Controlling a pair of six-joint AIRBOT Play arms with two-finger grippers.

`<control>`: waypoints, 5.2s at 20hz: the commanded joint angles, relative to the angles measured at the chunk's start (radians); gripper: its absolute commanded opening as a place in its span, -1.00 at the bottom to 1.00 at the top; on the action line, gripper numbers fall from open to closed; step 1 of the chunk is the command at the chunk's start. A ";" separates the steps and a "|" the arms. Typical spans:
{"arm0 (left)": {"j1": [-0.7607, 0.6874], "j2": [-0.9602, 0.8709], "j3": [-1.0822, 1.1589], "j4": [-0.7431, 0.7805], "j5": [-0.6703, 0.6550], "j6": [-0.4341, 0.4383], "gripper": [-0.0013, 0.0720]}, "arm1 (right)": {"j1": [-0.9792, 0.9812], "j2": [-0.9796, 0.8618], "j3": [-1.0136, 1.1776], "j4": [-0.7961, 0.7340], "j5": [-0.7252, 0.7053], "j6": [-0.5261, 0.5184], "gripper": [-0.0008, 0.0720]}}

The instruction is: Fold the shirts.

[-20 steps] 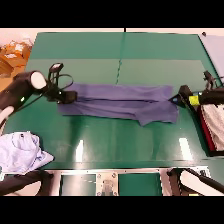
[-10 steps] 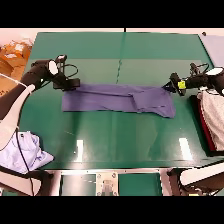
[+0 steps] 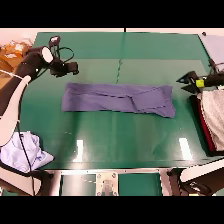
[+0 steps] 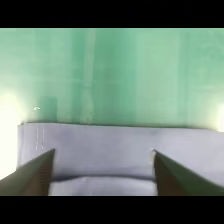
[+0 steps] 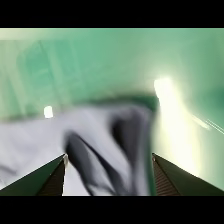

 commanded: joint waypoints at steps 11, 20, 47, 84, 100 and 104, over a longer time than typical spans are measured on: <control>0.001 -0.002 0.044 -0.222 -0.159 0.055 -0.91 | 0.148 -0.134 -0.120 0.226 0.109 -0.260 0.25; -0.370 -0.216 -0.030 -0.442 0.138 0.111 -0.91 | 0.253 0.155 0.128 0.225 0.320 -0.148 -0.93; 0.065 -0.171 0.454 0.218 -0.769 0.222 -0.91 | 1.178 0.037 0.036 0.248 -0.673 0.159 -0.84; 0.106 -0.171 0.454 0.177 -0.731 0.263 -0.91 | 0.619 0.184 0.101 0.445 -0.320 -0.005 -0.93; 0.106 -0.171 0.454 0.106 -0.709 0.255 -0.91 | -0.241 0.307 0.149 0.224 -0.199 0.228 -0.93; 0.106 -0.171 0.454 0.075 -0.711 0.255 -0.91 | -0.309 0.329 0.105 0.087 -0.124 0.383 -0.93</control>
